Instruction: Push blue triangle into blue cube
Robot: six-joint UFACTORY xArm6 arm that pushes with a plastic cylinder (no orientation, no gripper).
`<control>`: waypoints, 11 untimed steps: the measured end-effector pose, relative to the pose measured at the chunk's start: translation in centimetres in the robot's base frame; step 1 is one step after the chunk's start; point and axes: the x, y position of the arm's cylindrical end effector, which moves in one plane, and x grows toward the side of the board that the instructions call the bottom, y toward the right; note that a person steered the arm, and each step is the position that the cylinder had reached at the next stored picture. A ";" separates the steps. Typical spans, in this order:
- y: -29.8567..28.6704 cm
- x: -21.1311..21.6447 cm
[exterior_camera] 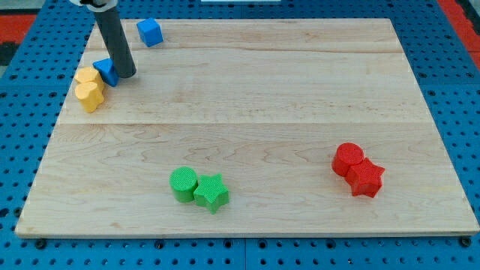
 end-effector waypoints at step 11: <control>-0.7 -7.0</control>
